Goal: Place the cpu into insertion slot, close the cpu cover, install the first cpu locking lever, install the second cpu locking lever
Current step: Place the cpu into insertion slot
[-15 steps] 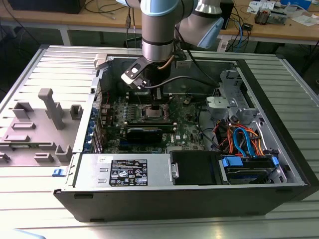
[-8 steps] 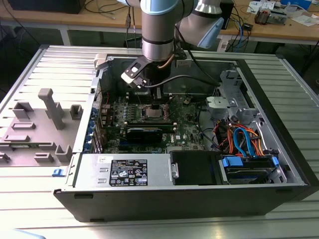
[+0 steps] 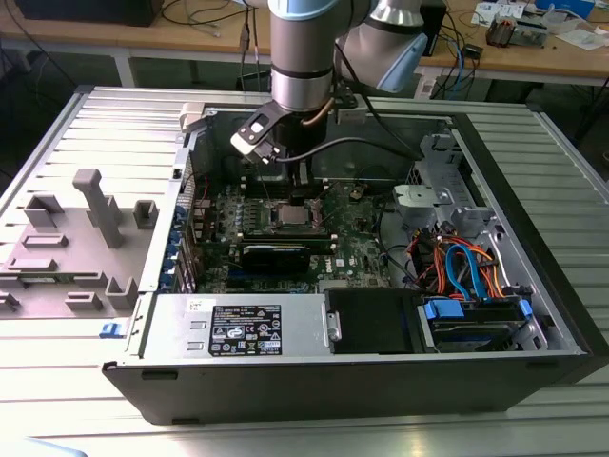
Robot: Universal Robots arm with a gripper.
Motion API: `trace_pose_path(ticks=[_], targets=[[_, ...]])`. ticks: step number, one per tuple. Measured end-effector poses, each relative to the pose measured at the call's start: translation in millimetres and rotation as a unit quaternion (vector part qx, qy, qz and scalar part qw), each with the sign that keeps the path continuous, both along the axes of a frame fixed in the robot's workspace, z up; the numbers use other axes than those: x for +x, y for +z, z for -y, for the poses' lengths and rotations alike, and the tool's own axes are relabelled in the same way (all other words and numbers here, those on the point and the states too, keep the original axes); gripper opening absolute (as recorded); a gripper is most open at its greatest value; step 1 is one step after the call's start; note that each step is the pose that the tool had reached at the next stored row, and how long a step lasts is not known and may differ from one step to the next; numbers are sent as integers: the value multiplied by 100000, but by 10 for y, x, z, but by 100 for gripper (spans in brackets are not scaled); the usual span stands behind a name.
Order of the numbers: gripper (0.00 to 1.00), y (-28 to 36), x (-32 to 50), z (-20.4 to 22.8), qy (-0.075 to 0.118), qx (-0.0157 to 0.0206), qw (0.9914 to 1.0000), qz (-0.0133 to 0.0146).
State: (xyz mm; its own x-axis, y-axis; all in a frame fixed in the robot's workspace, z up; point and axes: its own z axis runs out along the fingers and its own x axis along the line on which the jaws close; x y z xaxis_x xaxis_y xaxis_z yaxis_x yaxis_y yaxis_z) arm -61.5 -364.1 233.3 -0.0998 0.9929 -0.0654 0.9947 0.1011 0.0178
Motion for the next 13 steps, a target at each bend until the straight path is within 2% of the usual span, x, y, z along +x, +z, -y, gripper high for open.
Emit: trace_pose_path(ticks=[4, 7, 9, 13], targets=[[11, 140, 0, 0, 1, 5, 100000, 2], [11, 282, 0, 0, -1, 3, 100000, -2], [11, 335, 0, 0, 1, 6, 100000, 3], [11, 524, 0, 0, 2, 4, 100000, 0]])
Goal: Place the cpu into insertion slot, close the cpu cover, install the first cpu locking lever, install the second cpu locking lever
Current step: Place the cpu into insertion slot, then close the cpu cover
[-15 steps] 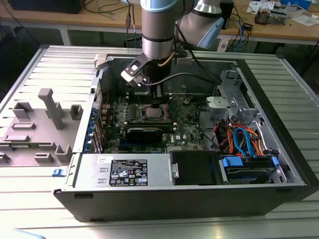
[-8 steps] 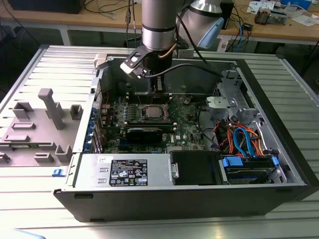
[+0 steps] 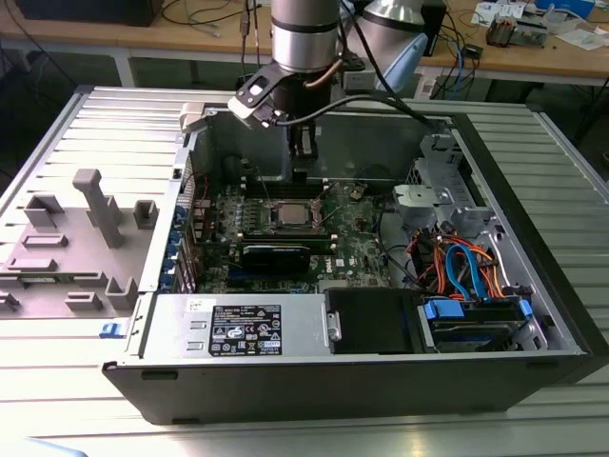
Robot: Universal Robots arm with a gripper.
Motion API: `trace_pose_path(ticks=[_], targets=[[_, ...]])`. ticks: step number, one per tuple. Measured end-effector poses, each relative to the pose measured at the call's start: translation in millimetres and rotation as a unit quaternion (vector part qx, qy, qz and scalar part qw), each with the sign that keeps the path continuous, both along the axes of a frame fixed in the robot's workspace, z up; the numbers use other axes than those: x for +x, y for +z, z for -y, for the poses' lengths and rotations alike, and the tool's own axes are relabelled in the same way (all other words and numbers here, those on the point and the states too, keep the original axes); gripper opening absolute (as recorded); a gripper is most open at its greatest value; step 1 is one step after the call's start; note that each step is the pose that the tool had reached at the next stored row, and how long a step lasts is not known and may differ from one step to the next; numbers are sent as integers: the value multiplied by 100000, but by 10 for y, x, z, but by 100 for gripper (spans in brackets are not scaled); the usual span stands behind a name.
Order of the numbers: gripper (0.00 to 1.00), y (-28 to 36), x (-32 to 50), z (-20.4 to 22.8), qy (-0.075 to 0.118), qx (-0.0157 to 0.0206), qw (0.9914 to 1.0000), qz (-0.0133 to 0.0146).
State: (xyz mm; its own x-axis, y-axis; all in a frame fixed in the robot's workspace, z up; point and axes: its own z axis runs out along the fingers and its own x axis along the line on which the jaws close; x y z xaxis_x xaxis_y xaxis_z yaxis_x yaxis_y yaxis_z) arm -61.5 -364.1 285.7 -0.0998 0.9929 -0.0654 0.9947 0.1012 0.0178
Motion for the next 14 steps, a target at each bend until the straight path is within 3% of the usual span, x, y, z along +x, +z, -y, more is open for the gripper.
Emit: trace_pose_path(ticks=[3, 7, 14], targets=[[11, 6, 13, 1, 7, 4, 100000, -2], [11, 2, 107, 14, -95, -27, 100000, -31], [11, -59, 162, 61, -1799, 28, 99984, -37]])
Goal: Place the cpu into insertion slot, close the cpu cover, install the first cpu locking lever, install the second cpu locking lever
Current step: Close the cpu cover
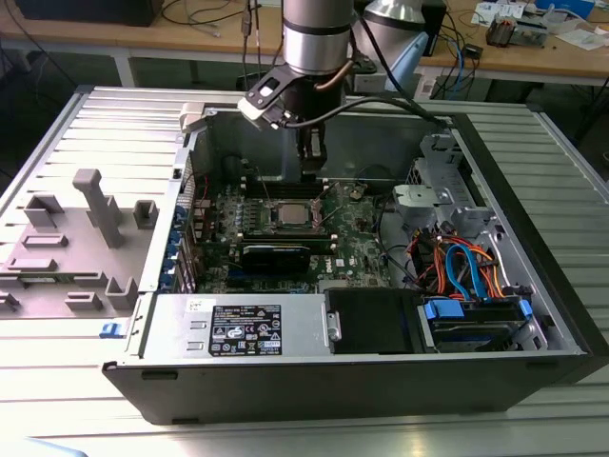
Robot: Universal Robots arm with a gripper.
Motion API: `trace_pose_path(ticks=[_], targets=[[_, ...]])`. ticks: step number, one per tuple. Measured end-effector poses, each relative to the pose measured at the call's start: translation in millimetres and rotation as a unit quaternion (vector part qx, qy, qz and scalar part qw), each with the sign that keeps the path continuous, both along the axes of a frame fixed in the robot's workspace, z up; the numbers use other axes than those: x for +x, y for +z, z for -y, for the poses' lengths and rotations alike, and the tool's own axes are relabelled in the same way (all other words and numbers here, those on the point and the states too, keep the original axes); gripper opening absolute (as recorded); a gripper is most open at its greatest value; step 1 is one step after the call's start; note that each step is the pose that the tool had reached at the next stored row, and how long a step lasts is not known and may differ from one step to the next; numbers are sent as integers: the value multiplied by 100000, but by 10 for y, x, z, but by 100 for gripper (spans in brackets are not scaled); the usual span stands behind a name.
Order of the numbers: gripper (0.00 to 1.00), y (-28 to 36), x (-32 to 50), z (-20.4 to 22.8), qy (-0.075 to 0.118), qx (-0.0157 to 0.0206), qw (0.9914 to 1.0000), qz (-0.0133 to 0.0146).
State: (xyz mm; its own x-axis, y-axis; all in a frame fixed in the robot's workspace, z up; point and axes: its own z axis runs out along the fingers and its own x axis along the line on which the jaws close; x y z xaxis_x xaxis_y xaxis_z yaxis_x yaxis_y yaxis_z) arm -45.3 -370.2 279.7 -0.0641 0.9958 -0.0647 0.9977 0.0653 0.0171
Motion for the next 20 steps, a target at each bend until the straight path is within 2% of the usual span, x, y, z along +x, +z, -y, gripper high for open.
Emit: trace_pose_path(ticks=[4, 6, 8, 10, 13, 16, 20], targets=[[11, -10, 205, 2, 5, 13, 100000, -66], [11, -14, 282, 2, 4, 20, 100000, -117], [11, -22, 400, 2, 4, 7, 100000, -241], [11, -44, 520, 2, 5, 11, 99999, -515], [11, -81, 695, 2, -3, 13, 99994, -1097], [11, -113, 815, 3, 2, 11, 99989, -1471], [11, -155, 873, 2, 31, 13, 99987, -1635]])
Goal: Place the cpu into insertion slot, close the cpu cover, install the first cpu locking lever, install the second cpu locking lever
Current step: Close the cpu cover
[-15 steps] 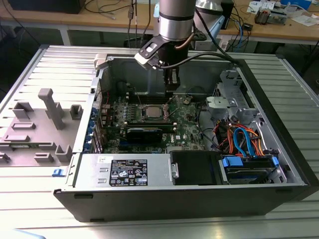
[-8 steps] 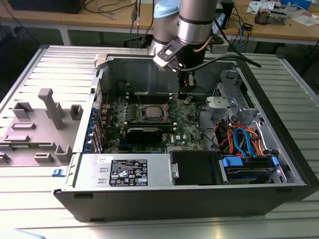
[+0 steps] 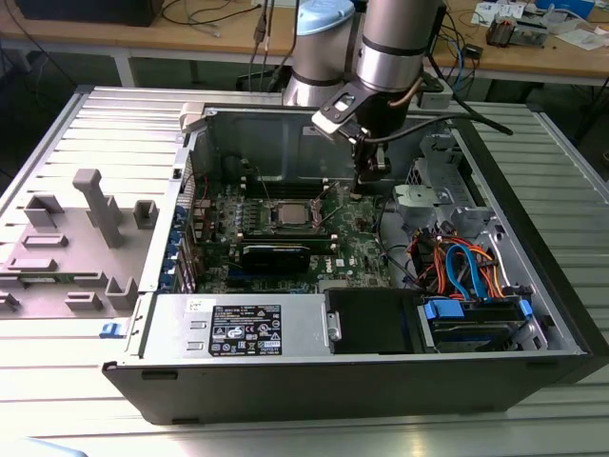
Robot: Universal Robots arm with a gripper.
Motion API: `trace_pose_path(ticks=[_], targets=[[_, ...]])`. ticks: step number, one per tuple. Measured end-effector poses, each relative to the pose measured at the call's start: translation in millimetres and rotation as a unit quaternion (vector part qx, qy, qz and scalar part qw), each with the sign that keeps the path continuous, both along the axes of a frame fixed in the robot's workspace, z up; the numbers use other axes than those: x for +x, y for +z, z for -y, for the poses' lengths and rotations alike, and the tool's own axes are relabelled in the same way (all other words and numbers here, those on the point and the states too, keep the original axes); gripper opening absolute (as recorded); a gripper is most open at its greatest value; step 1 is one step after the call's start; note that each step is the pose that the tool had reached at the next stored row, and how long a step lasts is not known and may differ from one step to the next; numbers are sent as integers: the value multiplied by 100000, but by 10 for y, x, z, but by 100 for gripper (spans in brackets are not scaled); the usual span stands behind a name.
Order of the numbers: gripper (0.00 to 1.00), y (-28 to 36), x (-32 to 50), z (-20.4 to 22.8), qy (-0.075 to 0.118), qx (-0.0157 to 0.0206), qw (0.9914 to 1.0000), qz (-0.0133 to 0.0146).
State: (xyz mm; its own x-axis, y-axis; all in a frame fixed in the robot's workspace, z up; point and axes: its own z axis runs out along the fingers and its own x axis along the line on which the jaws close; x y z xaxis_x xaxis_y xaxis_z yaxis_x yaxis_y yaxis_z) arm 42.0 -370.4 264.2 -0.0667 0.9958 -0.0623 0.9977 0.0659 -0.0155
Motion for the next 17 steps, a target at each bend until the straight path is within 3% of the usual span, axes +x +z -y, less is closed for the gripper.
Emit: trace_pose_path(ticks=[6, 9, 13, 17], targets=[[11, -79, 2, -3, 215, 142, 100000, -10], [11, -100, -9, -4, 269, 779, 99997, -4], [11, -112, -21, -5, 275, 852, 99996, -14], [11, -112, -159, -5, 272, 850, 99996, 64]])
